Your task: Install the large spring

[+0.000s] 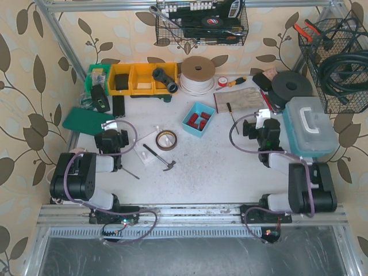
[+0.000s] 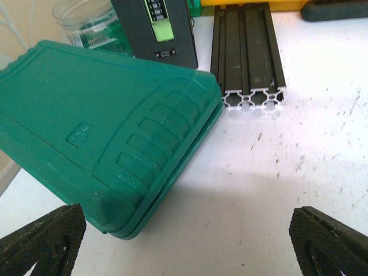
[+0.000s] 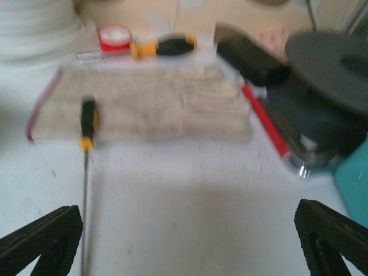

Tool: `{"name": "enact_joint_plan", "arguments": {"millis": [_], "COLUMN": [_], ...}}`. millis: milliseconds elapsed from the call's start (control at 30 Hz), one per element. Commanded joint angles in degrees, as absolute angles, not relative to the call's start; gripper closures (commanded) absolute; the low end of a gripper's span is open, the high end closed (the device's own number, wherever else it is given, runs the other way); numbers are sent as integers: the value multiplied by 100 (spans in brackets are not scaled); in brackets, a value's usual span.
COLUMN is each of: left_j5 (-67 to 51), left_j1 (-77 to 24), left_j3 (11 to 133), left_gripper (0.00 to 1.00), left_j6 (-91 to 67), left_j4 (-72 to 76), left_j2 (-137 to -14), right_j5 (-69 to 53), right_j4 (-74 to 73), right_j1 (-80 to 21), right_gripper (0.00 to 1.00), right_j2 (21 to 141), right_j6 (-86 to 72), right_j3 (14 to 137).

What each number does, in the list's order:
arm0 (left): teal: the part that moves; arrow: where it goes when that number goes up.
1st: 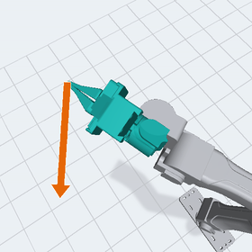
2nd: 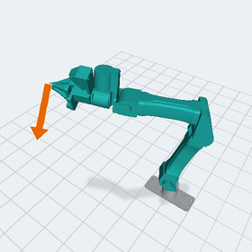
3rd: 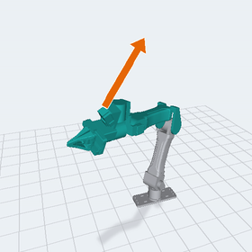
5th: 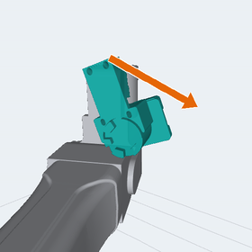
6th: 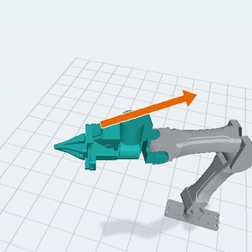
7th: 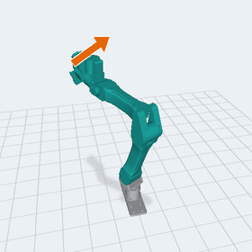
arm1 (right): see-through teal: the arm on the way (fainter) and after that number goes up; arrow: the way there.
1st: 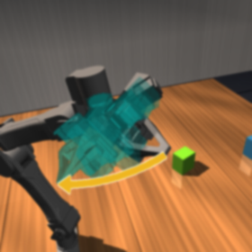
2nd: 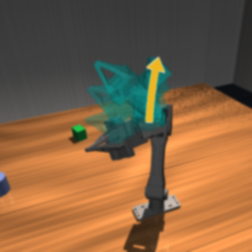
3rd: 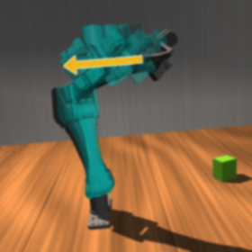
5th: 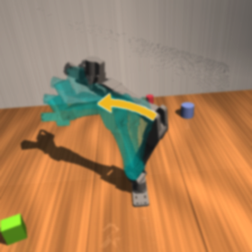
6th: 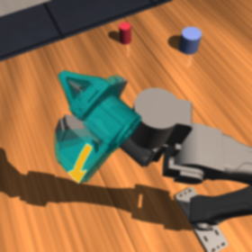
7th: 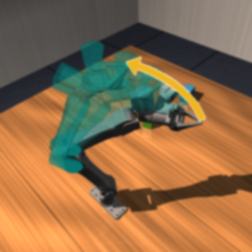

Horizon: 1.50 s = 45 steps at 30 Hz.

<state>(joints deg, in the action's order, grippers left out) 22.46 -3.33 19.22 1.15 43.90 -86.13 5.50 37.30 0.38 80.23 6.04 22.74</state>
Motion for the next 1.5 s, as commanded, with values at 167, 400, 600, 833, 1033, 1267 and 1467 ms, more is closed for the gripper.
{"name": "enact_joint_plan", "arguments": {"millis": [167,400,600,833,1033,1267,1467], "left_j5": [2157,1792,1170,549,-290,-227,29], "left_j1": [-335,-335,-334,-334,-334,-524,-1330], "left_j3": [2944,4480,5692,5417,5419,4904,5121], "left_gripper": [2,1,2,2,2,20,37], "left_j6": [-677,-2029,-2870,-3120,-3239,-3670,-2772], "left_j4": [1498,-1143,-3431,-3495,-3885,-3719,-3737], "left_j2": [-6501,-5646,-5751,-5032,-4944,-4841,-5515], "right_j5": [-114,-457,-28,-1070,-782,689,938], "right_j4": [629,-2118,-3494,-3226,-3102,-2821,-1966], "right_j1": [9,16,132,231,-308,-1857,-2718], "right_gripper": [0,0,0,2,5,5,4], "right_j2": [6353,6376,6238,6320,6266,6357,6324], "right_j6": [-358,-898,-2106,-2432,-2484,-2176,-1590], "right_j3": [3739,5765,6315,5971,5552,5243,4772]}}
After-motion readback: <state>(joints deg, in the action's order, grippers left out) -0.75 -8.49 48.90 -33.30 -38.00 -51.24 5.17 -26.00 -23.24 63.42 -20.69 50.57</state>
